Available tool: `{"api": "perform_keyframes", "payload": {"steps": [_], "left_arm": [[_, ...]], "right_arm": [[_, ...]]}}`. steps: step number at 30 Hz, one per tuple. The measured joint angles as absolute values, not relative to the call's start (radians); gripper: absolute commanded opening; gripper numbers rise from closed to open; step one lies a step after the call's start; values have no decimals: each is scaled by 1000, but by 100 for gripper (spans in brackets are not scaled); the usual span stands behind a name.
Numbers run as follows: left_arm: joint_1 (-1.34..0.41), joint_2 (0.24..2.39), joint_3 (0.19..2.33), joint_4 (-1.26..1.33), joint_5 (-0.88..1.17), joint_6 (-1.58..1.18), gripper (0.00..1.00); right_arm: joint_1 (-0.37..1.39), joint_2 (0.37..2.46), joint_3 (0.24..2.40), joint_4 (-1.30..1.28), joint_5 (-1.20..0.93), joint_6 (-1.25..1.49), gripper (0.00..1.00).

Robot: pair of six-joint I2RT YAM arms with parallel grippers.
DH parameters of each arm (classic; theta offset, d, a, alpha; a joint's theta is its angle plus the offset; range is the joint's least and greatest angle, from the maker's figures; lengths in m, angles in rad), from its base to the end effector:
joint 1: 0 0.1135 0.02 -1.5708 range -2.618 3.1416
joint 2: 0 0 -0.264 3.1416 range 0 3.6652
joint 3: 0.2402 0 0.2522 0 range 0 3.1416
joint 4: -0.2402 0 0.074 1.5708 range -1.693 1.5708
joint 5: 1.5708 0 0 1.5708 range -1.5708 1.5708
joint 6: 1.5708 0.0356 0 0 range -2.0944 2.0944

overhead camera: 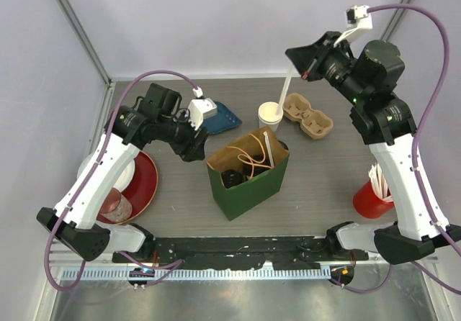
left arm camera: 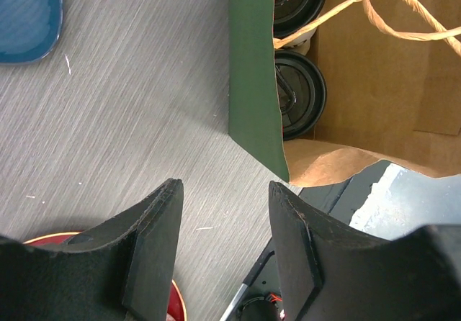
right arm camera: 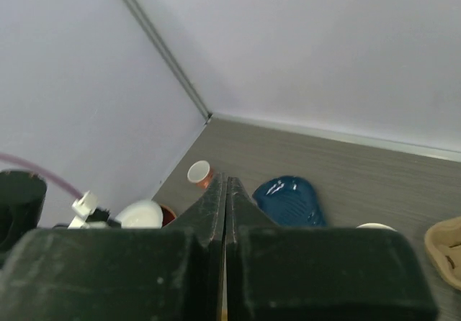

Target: Pack the takeout coffee

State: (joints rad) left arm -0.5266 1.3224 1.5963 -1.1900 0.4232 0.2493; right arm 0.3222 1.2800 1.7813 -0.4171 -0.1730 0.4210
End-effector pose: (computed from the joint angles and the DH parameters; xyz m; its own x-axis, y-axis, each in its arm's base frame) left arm 0.1997 -0.1330 0.4090 -0.4982 0.5498 -0.6705 0.8228 0.5437 -0.1655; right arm 0.2247 0.0815 0.5459 -0.1212 0.3840 -0.9154 -0.4658 0.7923 0.3940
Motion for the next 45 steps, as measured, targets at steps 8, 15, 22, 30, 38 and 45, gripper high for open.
{"api": "perform_keyframes", "payload": {"steps": [8,15,22,30,38,45], "left_arm": [[-517,1328,1596,-1190,419,250,55],[-510,1328,1596,-1191,420,250,55],[-509,1328,1596,-1191,420,252,55],[-509,1340,1596,-1192,421,252,55],[-509,1345,1596,-1196,420,252,55],[-509,1345,1596,-1199,420,252,55]], "right_arm": [[417,1250,1736,-480,-241,323,1],[444,1240,1726,-513,-224,271,1],[451,1200,1639,-519,-226,267,1],[456,1210,1765,-547,-200,255,1],[458,1170,1806,-490,-290,297,1],[457,1092,1571,-426,-321,321,1]]}}
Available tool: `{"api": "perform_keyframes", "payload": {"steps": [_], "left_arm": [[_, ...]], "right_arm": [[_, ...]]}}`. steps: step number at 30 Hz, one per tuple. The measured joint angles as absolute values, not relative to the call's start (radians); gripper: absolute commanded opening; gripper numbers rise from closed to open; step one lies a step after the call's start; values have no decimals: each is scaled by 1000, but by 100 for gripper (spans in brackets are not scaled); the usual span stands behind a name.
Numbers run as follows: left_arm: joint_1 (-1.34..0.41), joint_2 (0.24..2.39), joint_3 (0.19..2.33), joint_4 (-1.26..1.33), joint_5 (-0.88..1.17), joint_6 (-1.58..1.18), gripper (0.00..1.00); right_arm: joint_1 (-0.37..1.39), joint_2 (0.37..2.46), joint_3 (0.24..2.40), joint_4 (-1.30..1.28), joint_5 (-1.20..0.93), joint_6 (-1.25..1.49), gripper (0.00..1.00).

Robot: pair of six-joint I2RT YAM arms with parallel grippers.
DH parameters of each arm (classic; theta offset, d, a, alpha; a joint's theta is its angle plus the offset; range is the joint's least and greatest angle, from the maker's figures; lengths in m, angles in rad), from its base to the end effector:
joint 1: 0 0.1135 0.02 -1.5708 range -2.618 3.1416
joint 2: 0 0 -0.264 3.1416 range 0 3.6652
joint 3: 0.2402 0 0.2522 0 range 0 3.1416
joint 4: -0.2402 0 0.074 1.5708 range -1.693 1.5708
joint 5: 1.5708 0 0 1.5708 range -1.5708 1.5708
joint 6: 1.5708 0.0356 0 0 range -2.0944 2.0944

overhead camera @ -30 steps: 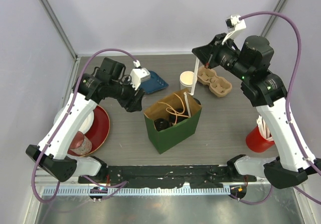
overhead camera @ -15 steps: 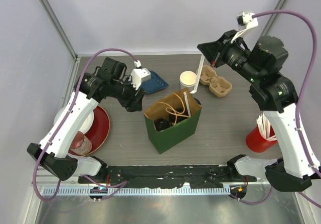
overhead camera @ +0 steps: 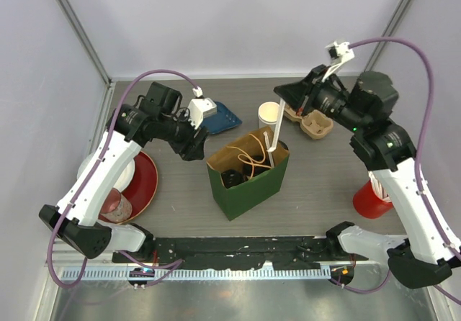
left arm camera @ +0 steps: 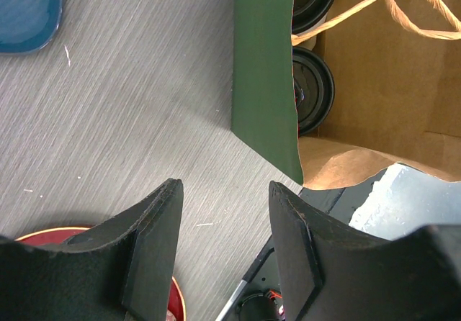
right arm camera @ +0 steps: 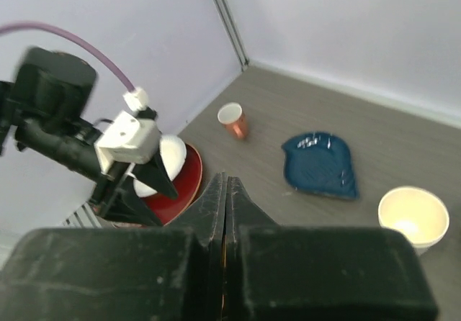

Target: Pack the takeout coffee

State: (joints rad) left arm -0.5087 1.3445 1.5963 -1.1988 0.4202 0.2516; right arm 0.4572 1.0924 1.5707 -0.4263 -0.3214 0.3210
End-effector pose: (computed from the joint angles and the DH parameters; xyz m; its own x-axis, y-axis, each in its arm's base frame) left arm 0.2071 -0.1321 0.4035 -0.5240 0.5525 -0.6482 0.8087 0.5615 -0.1753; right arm 0.1709 0.0966 0.5195 -0.1772 0.2465 -0.9528 -0.6808 0.6685 0.2995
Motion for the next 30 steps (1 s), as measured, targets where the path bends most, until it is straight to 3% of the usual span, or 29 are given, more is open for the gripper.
{"api": "perform_keyframes", "payload": {"steps": [24,27,30], "left_arm": [[-508,1345,1596,-1203,420,252,55],[-508,1345,1596,-1203,420,252,55],[-507,1345,1596,-1204,420,253,55]], "right_arm": [[470,1107,1162,-352,-363,232,2],[471,1093,1135,-339,-368,222,13],[471,1080,1122,-336,-373,215,36]]}}
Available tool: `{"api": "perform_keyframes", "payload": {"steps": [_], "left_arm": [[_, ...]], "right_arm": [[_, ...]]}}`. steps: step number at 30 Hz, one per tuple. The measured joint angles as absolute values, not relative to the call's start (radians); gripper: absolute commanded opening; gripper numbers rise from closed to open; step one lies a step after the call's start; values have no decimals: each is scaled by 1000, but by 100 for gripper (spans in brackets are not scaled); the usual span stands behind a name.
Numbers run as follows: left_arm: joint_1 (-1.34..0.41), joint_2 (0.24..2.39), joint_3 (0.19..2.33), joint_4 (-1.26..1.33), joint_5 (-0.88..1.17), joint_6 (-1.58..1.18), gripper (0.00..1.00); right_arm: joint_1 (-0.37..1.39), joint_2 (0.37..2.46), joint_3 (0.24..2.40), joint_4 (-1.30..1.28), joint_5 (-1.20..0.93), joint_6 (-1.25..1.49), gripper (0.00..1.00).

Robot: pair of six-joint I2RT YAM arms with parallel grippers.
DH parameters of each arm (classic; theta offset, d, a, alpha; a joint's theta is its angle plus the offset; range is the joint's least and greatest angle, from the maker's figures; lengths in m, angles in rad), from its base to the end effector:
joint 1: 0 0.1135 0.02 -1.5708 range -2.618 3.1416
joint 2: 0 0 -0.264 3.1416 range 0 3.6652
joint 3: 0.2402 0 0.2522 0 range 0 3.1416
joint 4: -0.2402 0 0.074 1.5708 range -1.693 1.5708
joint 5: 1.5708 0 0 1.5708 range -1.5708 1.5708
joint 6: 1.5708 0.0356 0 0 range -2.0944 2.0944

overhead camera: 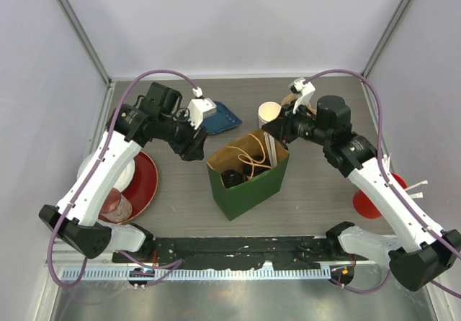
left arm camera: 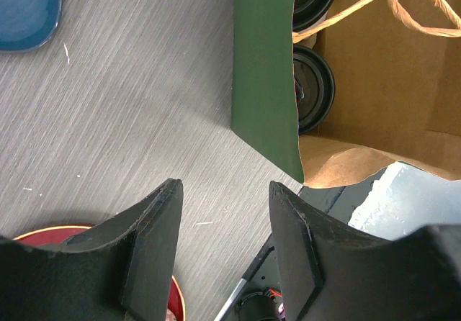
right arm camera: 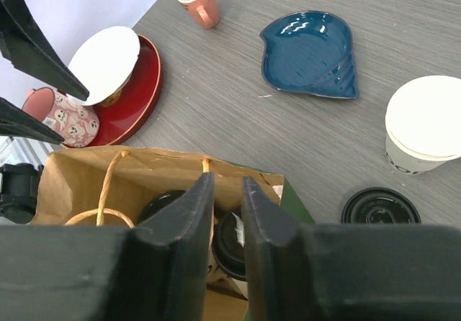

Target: Pack the takeout coffee

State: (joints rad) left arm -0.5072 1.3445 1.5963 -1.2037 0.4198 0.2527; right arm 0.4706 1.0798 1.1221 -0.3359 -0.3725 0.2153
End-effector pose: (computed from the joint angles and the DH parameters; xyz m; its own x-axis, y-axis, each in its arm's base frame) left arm 0.2070 -0.1316 0.4032 -0.5268 0.5539 -0.6447 0.8076 0.5627 -0.1764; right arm 0.2083 0.1205 0.3856 -0.4085 0.0154 -0.9126 -0.6608 0.6847 0.3074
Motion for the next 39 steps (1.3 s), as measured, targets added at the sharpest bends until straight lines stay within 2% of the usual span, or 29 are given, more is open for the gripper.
{"api": "perform_keyframes", "payload": {"steps": [1,4,7,8,11,14,18,23,28,32,35,37,39], "left_arm": [[-507,1345,1596,-1204,420,253,55],[-507,1345,1596,-1204,420,253,56],[-507,1345,1596,-1205,420,253,55],[-507,1345,1596,-1205,420,253,56],[-506,1345,1596,-1206,419,256,56],[-499,1343,1596,-1205,410,261,63],[-445,1330,1596,-1194,385,243,70],[-313,1266,1566,-1122,356,200,79],[-189,1127,1372,-941,285,152,84],[-72,1079,1191,-760,246,103,89],[27,1071,1014,-562,231,56,93],[77,1070,891,-416,213,23,100],[104,1070,788,-287,182,-2,100]], "right_arm": [[470,1075,1120,-335,-373,212,50],[471,1062,1118,-331,-371,206,65],[471,1047,1118,-326,-365,201,70],[470,1043,1118,-323,-363,202,77],[471,1034,1124,-316,-352,210,83],[471,1029,1150,-321,-309,213,87],[472,1029,1221,-342,-130,200,96],[406,1045,1292,-352,74,182,97],[201,1081,1272,-340,100,203,97],[43,1085,1159,-288,109,243,96],[24,1074,1031,-200,128,251,96],[25,1070,957,-151,135,247,95],[25,1070,907,-114,138,241,96]]}}
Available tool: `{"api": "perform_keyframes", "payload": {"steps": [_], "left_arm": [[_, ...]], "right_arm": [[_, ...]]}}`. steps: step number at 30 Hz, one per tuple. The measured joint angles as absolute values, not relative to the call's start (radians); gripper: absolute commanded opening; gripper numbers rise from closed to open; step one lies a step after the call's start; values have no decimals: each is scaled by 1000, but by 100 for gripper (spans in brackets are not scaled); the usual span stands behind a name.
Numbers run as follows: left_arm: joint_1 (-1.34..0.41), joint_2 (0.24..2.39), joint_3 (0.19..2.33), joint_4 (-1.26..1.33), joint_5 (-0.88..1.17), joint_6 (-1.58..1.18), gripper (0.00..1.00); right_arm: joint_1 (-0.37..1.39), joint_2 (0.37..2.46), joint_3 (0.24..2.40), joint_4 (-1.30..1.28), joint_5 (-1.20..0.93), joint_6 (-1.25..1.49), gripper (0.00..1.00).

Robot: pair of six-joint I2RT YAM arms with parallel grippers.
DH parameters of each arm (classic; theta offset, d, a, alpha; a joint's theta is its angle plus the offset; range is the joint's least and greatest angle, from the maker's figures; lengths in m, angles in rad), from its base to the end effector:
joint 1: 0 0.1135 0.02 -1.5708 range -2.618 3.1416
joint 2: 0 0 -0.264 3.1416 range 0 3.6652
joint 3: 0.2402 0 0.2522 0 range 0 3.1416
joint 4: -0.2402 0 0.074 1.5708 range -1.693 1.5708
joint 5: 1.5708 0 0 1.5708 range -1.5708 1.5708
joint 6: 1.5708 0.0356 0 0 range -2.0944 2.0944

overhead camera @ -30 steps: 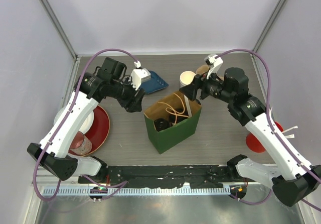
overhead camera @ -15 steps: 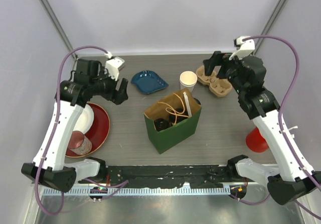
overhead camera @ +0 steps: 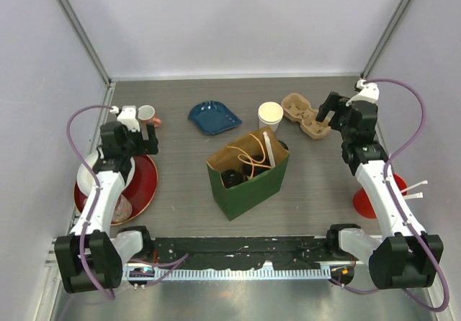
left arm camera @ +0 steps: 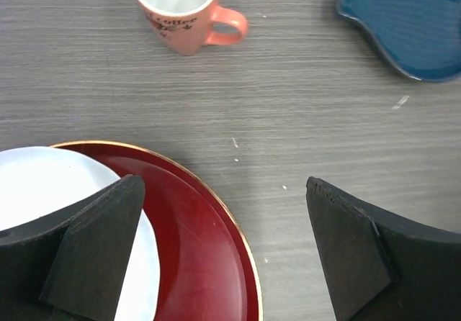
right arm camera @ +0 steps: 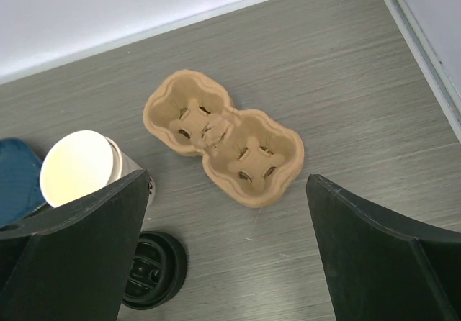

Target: Pack the takeout coffee

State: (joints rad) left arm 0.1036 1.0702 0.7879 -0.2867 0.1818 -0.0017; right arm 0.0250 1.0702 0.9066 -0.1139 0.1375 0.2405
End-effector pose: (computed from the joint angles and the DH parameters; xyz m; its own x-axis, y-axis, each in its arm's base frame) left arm 0.2365 0.0181 0.2758 -0.5360 -0.0574 -0.8423 0.0489 0.9939 -0.0988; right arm 0.2499 0.0014 0.3345 -0.2405 0.2300 -0.9430 0.1692 0.9666 0.1926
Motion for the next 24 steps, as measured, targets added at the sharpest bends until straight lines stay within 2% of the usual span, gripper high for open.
{"api": "perform_keyframes", "payload": {"steps": [5,9,14,24], "left_arm": [[107,1067,520,133,107,-49,100],[107,1088,397,384,102,-69,100],[107,1130,367,550,101,-73,100],[107,1156,324,680,97,-139,100]], "right_arm": [[25,1066,783,39,159,215,96],[25,1055,650,189,197,190,96],[25,1055,511,349,177,157,96],[25,1053,430,496,178,137,96]]}}
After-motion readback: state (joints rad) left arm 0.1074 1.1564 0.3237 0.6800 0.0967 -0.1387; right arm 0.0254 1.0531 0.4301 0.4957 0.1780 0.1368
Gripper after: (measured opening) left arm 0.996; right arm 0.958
